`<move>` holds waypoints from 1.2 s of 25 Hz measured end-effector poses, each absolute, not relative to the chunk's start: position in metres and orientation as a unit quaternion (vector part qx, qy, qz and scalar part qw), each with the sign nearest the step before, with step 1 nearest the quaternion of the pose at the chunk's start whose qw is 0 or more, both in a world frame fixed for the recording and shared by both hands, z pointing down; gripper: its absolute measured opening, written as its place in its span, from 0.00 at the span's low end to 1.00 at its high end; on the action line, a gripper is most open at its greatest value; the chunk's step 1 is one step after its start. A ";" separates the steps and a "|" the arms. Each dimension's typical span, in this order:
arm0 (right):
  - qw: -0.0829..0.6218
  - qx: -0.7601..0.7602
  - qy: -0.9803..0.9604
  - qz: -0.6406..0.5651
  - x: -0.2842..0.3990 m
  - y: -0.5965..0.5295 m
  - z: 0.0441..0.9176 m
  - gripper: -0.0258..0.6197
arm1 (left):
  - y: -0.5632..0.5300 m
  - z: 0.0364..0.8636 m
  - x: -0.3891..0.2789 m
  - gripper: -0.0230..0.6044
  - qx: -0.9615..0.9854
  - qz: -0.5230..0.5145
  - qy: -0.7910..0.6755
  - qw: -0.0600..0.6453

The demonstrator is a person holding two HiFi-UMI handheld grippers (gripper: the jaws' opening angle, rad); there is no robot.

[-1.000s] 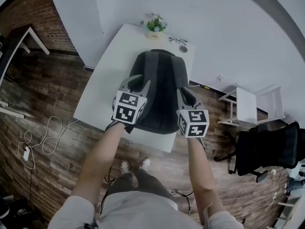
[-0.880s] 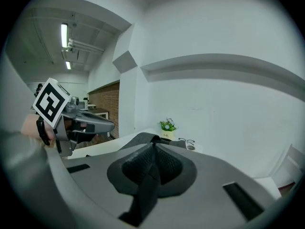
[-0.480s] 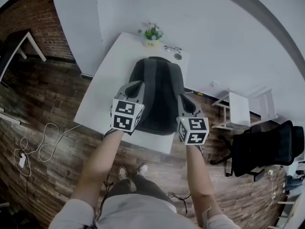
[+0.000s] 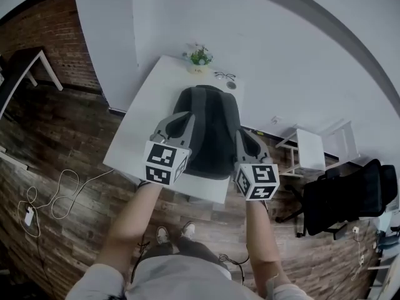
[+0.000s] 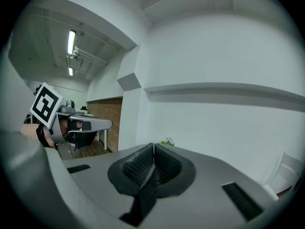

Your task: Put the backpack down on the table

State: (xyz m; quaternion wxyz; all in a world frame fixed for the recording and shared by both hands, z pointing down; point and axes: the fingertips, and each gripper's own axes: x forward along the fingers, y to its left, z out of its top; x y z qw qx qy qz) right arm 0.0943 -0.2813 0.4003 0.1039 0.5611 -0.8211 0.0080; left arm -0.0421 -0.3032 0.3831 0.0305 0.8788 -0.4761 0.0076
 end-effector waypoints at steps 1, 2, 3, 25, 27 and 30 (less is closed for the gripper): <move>0.099 0.561 -0.822 0.005 0.092 -0.277 0.394 0.10 | -0.297 0.375 -0.043 0.06 0.880 0.002 -0.475 0.023; 0.093 0.560 -0.823 0.001 0.090 -0.273 0.387 0.10 | -0.291 0.366 -0.045 0.06 0.881 -0.003 -0.474 0.015; 0.086 0.560 -0.824 -0.002 0.087 -0.269 0.380 0.10 | -0.285 0.358 -0.047 0.06 0.881 -0.010 -0.473 0.008; 0.021 0.549 -0.835 -0.044 0.110 -0.207 0.299 0.10 | -0.195 0.279 -0.099 0.06 0.859 -0.072 -0.506 -0.037; 0.016 0.546 -0.836 -0.044 0.115 -0.201 0.295 0.10 | -0.188 0.276 -0.099 0.06 0.861 -0.067 -0.503 -0.043; 0.016 0.539 -0.841 -0.049 0.115 -0.190 0.291 0.10 | -0.179 0.276 -0.102 0.06 0.862 -0.058 -0.500 -0.054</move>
